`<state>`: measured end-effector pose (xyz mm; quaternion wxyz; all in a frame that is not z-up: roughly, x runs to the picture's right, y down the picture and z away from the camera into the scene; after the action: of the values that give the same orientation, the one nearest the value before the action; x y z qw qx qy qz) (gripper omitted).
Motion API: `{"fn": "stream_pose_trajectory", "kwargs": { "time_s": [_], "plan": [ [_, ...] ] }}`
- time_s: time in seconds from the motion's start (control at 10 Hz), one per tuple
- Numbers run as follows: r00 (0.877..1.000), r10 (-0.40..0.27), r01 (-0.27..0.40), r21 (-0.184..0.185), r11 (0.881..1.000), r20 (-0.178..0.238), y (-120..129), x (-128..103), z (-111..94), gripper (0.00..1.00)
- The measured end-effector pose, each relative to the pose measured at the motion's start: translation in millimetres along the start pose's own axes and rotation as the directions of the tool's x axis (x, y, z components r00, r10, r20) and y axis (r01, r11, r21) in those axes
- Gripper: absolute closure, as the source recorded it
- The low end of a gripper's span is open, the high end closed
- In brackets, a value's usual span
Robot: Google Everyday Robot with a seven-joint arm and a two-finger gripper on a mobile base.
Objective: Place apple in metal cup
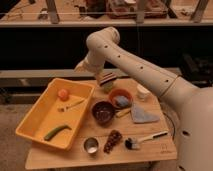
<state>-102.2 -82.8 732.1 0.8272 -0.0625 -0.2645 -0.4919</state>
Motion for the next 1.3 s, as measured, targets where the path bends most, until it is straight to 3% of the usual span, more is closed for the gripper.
{"fn": "stream_pose_trajectory", "kwargs": {
  "time_s": [0.1,0.3,0.7,0.9,1.0,1.2,1.3],
  "plan": [
    [1.000,-0.012,0.012,0.048,0.999,0.012,-20.0,-5.7,9.9,0.20],
    [0.997,-0.053,0.047,0.094,0.995,0.061,-42.6,-16.8,31.4,0.20],
    [0.996,-0.057,0.051,0.094,0.994,0.063,-42.0,-16.5,30.7,0.20],
    [0.991,-0.102,0.094,0.090,0.991,0.085,-42.2,-16.7,37.6,0.20],
    [0.987,-0.127,0.118,0.088,0.989,0.099,-46.4,-20.7,46.2,0.20],
    [0.972,-0.191,0.182,0.074,0.981,0.135,-62.3,-36.9,83.4,0.20],
    [0.961,-0.228,0.218,0.075,0.973,0.159,-78.3,-50.8,112.7,0.20]
  ]
}}
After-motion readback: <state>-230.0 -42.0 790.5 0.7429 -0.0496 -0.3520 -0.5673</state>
